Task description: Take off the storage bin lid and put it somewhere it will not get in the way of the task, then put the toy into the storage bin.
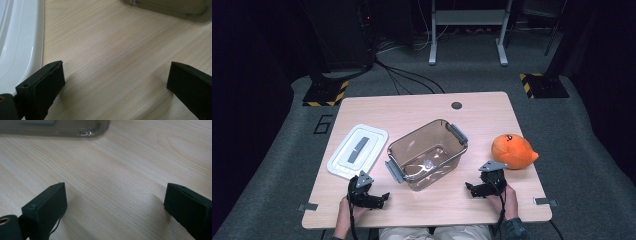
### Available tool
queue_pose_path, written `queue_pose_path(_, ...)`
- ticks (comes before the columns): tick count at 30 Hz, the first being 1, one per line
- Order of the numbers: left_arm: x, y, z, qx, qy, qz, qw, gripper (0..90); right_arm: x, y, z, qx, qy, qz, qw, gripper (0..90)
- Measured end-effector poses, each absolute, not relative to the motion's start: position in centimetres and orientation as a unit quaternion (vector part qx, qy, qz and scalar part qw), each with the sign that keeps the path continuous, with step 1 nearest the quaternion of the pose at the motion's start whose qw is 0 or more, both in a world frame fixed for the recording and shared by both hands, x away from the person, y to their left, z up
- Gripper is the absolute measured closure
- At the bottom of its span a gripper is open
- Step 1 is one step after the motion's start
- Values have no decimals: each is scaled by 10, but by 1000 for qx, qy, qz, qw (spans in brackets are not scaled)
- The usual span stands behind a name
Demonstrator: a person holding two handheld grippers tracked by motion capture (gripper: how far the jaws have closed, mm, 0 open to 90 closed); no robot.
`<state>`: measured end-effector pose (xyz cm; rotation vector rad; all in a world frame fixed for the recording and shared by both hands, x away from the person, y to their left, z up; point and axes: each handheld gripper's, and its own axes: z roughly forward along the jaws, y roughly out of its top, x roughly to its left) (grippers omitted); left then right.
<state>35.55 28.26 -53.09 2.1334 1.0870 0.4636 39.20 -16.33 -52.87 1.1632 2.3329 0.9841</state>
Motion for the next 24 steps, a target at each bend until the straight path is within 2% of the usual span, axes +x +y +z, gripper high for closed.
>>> queue_pose_path(24,356,283,-530,825,416,178,339,10,392,-163,-529,409,825,348,177,39)
